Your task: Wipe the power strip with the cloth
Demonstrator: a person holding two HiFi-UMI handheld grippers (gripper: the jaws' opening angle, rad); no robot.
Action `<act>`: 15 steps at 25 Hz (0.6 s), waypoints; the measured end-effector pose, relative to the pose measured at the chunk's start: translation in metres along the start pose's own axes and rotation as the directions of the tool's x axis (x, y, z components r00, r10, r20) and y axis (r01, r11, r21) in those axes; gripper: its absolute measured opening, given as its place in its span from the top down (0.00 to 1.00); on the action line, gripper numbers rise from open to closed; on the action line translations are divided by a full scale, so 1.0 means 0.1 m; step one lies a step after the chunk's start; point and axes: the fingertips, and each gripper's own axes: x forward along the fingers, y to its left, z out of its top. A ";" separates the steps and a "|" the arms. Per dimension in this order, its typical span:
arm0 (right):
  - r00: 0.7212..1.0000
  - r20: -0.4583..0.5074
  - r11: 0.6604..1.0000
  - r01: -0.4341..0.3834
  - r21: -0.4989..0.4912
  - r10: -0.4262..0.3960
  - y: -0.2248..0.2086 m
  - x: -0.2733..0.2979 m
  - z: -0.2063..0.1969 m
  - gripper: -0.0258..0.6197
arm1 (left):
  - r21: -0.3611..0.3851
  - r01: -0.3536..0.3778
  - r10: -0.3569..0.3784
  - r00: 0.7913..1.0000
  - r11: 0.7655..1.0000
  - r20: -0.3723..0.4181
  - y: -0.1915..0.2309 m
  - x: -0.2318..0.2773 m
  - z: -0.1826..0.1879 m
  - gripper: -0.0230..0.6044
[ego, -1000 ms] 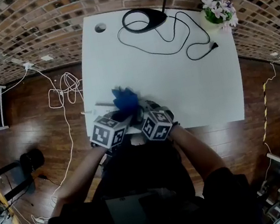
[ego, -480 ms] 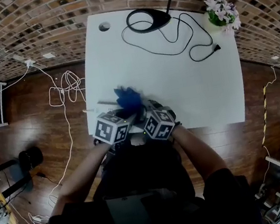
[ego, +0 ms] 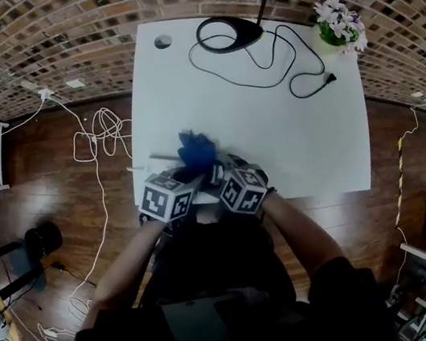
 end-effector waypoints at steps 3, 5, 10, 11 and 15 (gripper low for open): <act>1.000 -0.005 1.000 -0.002 0.003 0.002 0.00 -0.01 -0.01 0.53 | -0.011 -0.006 0.006 1.000 1.000 0.005 0.06 -0.05 0.00 0.87; 1.000 -0.007 1.000 -0.004 0.005 0.004 0.00 -0.01 -0.01 0.53 | -0.018 -0.010 0.010 1.000 1.000 0.003 0.09 -0.07 -0.01 0.87; 1.000 -0.003 1.000 -0.003 0.000 0.003 -0.01 0.00 0.00 0.53 | -0.031 -0.020 0.020 1.000 0.999 0.008 0.17 -0.13 -0.01 0.87; 1.000 -0.003 1.000 -0.003 -0.001 0.003 -0.01 0.00 0.00 0.53 | -0.035 -0.022 0.022 1.000 0.999 0.008 0.19 -0.14 -0.01 0.87; 1.000 -0.004 1.000 -0.005 -0.001 0.005 0.00 0.00 0.00 0.53 | -0.059 -0.032 0.033 0.999 0.998 0.014 0.30 -0.23 -0.03 0.87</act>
